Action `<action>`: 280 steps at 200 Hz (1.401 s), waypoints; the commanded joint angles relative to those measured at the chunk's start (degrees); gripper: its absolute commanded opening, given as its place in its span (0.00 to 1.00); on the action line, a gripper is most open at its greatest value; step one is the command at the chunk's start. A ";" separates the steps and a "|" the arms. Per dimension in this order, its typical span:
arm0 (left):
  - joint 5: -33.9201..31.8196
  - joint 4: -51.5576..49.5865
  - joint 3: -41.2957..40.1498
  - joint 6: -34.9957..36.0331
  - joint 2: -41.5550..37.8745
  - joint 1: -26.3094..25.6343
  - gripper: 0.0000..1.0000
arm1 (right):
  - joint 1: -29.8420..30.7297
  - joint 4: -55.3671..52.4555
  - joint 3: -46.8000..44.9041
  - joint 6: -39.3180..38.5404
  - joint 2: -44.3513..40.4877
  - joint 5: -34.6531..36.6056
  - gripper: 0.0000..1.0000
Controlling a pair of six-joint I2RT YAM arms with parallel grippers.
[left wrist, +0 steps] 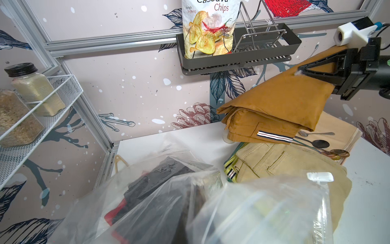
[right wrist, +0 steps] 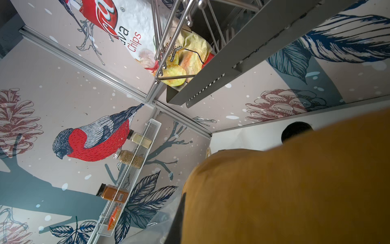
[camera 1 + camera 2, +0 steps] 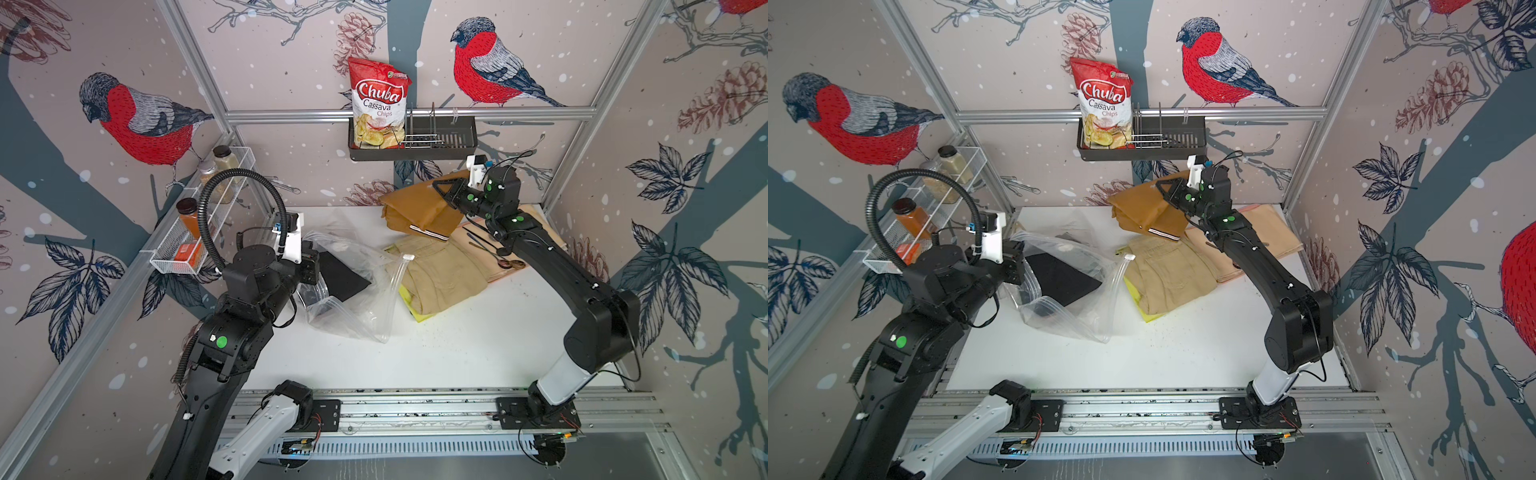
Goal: Take the trousers out of the vacuum bag
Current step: Place the trousers at the center of the board.
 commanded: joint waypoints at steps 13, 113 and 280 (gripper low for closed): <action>-0.12 0.91 -0.77 -0.13 -0.73 0.04 0.00 | -0.34 6.46 7.69 -4.04 4.11 -5.38 0.00; -1.43 -0.06 -1.55 0.05 -1.88 0.04 0.00 | -0.08 2.52 0.72 -16.72 5.08 -8.00 0.00; -3.30 -2.47 -1.01 0.69 -3.90 0.04 0.00 | 0.83 -7.50 14.52 -29.12 12.96 -13.21 0.00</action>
